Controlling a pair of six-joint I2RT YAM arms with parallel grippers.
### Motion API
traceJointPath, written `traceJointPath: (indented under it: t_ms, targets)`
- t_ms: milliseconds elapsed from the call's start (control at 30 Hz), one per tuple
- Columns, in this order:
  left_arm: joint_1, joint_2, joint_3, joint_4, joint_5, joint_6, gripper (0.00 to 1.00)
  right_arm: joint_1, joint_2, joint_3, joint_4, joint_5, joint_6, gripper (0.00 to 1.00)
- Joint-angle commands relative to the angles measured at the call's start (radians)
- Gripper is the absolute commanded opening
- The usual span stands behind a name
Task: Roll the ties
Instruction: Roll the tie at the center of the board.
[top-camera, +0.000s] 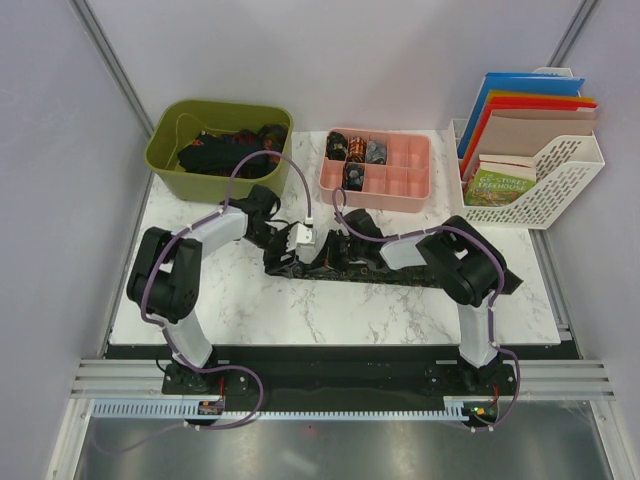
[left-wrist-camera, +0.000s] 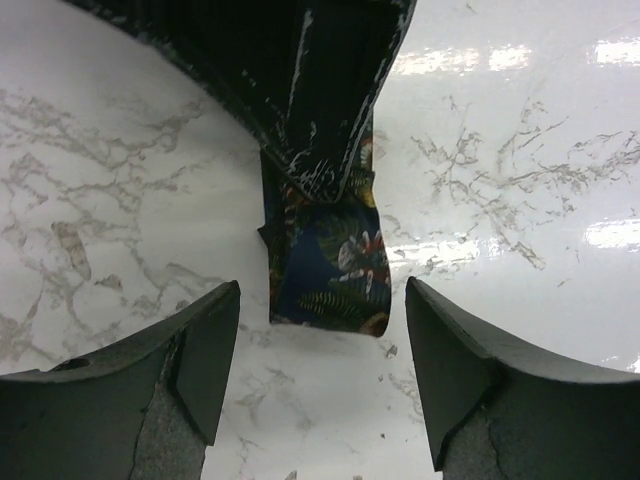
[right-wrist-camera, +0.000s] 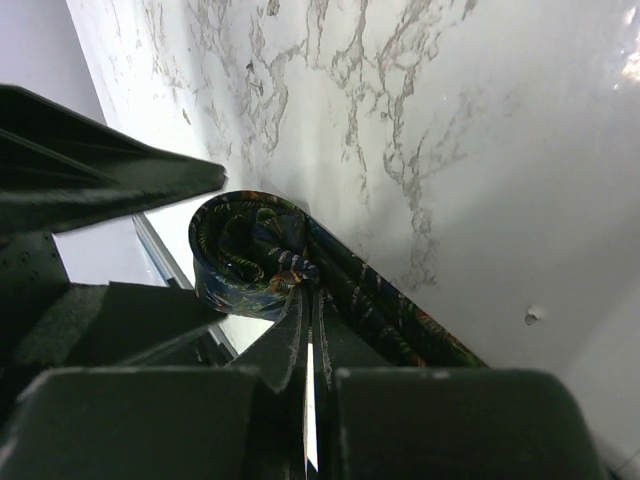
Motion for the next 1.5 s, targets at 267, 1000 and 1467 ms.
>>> traceJointPath:
  t_ms: [267,1000,1467]
  targets:
    - [-0.057,0.036,-0.030,0.037,-0.102,0.034,0.53,-0.005,-0.051,0.035,-0.051,0.027,-0.049,0.00]
    - [0.008,-0.034,-0.043,0.043,-0.013,0.002,0.70,-0.015,0.033,0.019,-0.068,0.055,-0.113,0.00]
    - [-0.050,-0.060,-0.041,0.123,0.019,-0.035,0.49,-0.014,0.056,0.015,-0.049,0.055,-0.069,0.00]
